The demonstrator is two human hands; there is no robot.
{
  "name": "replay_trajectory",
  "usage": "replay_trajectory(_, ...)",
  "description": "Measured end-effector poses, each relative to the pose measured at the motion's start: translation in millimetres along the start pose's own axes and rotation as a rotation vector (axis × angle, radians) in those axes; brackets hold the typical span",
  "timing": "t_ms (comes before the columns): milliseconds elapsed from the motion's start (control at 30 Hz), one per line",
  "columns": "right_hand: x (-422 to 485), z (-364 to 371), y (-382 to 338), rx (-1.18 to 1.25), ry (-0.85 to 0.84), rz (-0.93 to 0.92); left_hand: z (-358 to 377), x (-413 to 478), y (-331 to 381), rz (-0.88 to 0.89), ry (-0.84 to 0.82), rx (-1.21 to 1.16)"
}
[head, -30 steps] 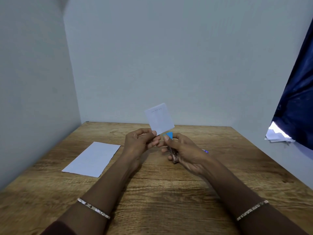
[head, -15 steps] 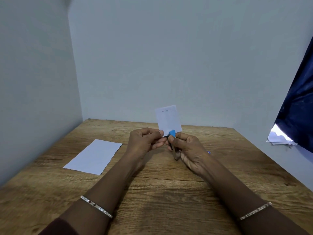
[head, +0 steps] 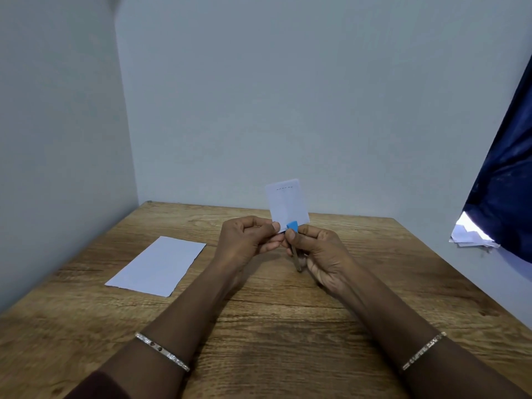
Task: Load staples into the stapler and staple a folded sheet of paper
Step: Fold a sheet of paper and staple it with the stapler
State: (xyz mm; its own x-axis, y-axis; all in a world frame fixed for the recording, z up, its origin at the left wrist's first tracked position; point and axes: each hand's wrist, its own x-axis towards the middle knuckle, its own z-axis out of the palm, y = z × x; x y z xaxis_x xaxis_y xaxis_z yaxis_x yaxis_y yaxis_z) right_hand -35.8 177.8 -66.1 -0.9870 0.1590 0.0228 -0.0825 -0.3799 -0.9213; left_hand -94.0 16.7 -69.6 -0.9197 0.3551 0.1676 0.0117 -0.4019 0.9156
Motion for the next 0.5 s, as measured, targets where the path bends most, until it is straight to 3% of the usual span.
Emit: replay_trajectory(500,1.3,-2.8,7.3,0.092,-0.075,-0.008,-1.3,1.1,-1.9,-0.002,-0.006,-0.038)
